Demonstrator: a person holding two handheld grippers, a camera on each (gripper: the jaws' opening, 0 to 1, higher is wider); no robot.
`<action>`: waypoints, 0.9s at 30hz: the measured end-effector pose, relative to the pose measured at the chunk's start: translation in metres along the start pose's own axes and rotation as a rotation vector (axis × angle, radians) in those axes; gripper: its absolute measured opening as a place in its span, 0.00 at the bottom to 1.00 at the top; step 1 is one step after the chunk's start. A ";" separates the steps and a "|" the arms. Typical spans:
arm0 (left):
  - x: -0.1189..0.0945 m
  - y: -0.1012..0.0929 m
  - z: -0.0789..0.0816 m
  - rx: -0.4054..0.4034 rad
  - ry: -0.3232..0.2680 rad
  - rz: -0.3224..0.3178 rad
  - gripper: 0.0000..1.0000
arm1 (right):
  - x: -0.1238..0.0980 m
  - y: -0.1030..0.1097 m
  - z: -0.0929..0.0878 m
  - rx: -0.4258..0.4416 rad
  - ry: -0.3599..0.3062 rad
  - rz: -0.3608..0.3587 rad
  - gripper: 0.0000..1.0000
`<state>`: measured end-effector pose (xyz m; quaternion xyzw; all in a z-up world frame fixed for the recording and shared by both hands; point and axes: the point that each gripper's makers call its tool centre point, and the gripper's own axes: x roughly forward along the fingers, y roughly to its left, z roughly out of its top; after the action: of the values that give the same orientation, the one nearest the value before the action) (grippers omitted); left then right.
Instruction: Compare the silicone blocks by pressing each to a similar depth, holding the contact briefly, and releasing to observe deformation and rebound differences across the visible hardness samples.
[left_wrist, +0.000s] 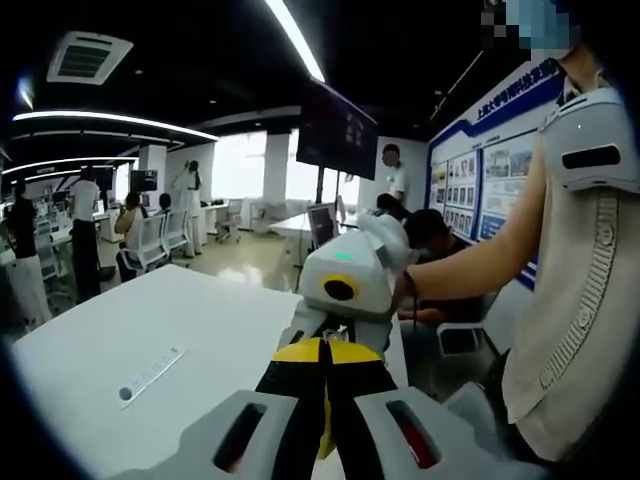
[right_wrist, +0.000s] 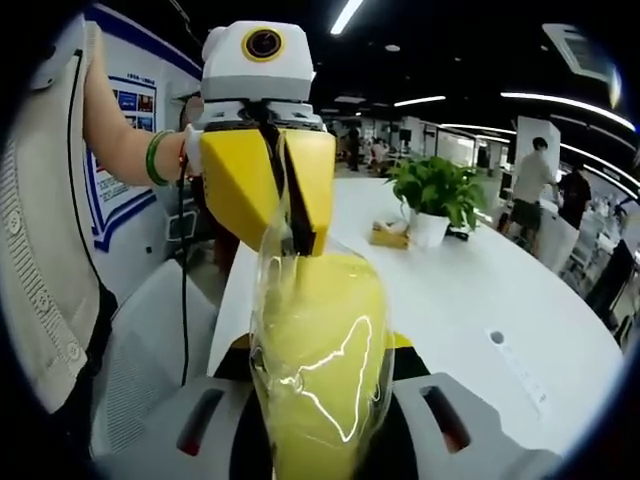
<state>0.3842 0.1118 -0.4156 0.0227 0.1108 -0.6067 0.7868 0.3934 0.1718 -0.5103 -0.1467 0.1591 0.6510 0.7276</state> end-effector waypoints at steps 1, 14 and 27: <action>0.000 0.000 0.000 -0.003 -0.001 -0.002 0.00 | 0.000 0.000 0.000 0.002 -0.001 -0.001 0.27; -0.002 0.001 -0.002 -0.006 -0.002 0.003 0.00 | -0.002 -0.001 0.001 0.015 -0.018 -0.006 0.35; 0.001 0.001 -0.007 -0.019 0.002 -0.001 0.00 | -0.006 -0.003 0.001 0.032 -0.026 -0.010 0.38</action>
<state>0.3845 0.1125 -0.4224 0.0159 0.1171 -0.6059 0.7868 0.3954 0.1663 -0.5073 -0.1274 0.1593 0.6465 0.7352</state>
